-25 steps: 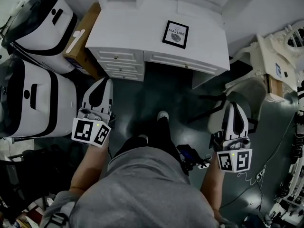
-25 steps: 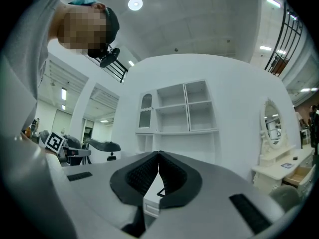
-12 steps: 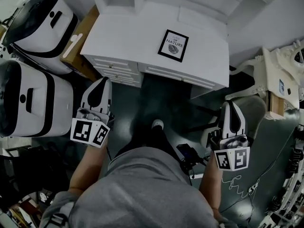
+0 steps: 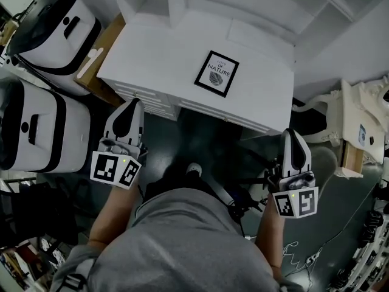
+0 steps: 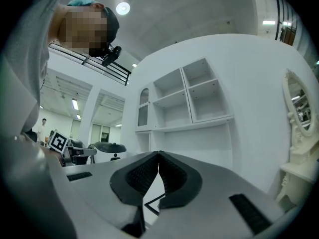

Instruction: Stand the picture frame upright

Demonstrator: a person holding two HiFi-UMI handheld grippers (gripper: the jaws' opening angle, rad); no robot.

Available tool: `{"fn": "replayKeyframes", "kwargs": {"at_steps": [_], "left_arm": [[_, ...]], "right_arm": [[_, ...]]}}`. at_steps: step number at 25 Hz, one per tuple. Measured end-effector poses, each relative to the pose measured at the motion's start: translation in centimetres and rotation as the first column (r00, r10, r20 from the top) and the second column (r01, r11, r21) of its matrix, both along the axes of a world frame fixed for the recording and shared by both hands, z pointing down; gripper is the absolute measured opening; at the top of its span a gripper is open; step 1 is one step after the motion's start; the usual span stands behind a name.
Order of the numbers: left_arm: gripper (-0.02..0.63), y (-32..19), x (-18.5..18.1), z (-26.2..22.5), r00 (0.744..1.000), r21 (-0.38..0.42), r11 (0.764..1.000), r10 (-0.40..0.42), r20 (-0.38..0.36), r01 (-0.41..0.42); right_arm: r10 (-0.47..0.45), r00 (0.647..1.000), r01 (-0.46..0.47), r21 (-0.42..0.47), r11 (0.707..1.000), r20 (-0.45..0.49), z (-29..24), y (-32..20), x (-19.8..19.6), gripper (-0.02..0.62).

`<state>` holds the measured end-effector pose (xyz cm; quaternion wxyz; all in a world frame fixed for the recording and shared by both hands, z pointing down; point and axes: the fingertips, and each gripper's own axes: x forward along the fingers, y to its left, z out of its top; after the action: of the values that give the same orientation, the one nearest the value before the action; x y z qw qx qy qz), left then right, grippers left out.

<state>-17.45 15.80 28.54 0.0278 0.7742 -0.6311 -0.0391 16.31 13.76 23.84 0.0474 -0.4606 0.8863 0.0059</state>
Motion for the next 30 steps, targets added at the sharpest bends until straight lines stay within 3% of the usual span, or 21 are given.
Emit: {"fn": "replayKeyframes", "kwargs": {"at_steps": [15, 30], "left_arm": [[0.006, -5.4, 0.9, 0.9, 1.000, -0.025, 1.000, 0.005, -0.006, -0.005], [0.006, -18.6, -3.7, -0.8, 0.992, -0.013, 0.992, 0.127, 0.001, -0.127]], "right_arm": [[-0.032, 0.999, 0.032, -0.057, 0.998, -0.003, 1.8, -5.6, -0.3, 0.026], [0.045, 0.999, -0.045, -0.037, 0.998, 0.000, -0.4, -15.5, -6.2, 0.026]]}}
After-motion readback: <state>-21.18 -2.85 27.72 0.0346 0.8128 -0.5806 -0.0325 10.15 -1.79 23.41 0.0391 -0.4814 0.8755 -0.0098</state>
